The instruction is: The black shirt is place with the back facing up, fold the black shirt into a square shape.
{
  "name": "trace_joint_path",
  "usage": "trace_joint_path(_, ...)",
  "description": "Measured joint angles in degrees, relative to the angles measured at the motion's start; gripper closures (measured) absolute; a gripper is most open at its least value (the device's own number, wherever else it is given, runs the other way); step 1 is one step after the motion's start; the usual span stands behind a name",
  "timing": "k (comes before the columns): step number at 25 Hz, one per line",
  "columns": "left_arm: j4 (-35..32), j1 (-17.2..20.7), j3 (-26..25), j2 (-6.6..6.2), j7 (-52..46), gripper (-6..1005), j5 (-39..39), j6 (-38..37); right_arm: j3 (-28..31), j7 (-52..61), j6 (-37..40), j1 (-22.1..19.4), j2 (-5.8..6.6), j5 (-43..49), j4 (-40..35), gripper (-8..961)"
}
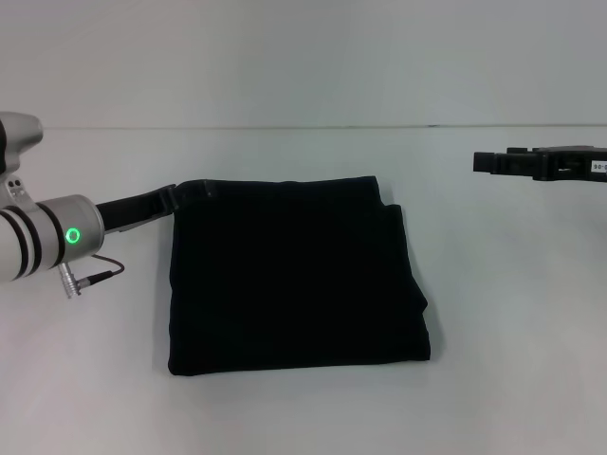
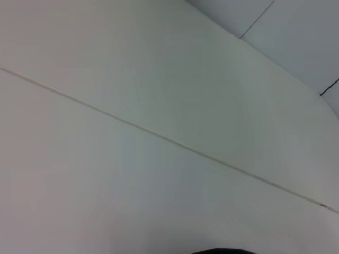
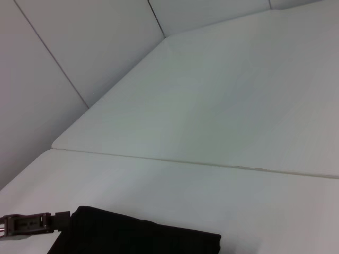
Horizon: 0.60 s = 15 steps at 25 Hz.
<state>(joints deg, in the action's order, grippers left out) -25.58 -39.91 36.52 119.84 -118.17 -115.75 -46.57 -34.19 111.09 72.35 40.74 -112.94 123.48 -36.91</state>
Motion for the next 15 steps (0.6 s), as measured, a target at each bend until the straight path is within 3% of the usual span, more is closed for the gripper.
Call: trace_joint_path(15, -0.16, -0.61, 4.77, 0.29, 0.43, 141, -1.28, 0.78, 0.0, -0.02, -0.12, 0.33, -0.06, 0.01, -0.06, 158)
